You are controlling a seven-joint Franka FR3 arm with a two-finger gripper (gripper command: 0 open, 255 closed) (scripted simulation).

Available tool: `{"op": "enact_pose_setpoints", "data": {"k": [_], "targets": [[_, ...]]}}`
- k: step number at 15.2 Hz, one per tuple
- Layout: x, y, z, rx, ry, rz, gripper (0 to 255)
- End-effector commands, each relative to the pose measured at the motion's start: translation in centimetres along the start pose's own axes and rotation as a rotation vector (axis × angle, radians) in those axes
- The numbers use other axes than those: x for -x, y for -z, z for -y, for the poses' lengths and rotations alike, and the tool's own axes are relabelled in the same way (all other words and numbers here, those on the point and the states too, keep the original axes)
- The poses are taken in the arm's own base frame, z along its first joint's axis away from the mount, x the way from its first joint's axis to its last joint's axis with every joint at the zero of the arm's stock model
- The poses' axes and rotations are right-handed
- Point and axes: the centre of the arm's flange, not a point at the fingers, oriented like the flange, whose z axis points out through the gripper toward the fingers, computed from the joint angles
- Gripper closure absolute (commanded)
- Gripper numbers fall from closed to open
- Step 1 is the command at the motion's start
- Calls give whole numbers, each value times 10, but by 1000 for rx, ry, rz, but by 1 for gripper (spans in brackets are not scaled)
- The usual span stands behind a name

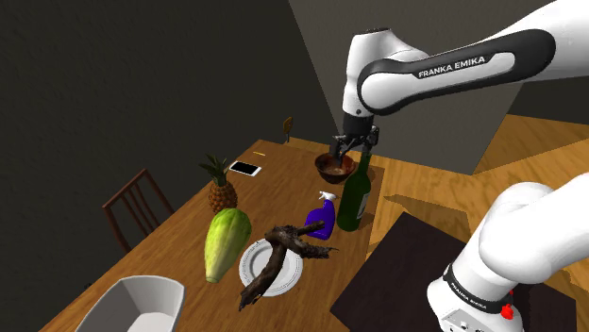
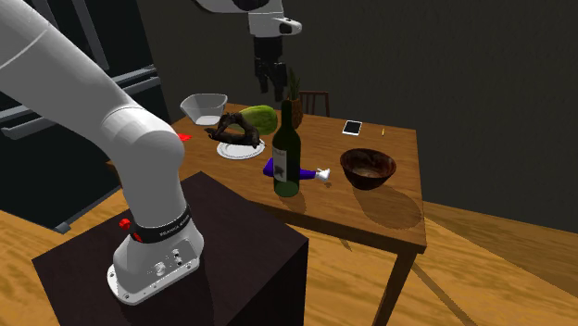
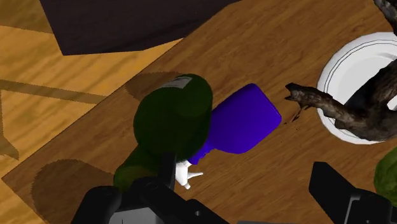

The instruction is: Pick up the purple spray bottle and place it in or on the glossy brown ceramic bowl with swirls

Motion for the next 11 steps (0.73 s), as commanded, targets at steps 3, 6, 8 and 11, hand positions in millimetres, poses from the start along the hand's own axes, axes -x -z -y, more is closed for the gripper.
{"op": "enact_pose_setpoints", "data": {"k": [3, 6, 8, 11], "targets": [[-25, -50, 4, 3, -96, 15, 0], [-43, -86, 5, 6, -166, 27, 0], [-55, -110, 4, 9, -213, 36, 0], [-73, -146, 2, 12, -284, 48, 0]]}}
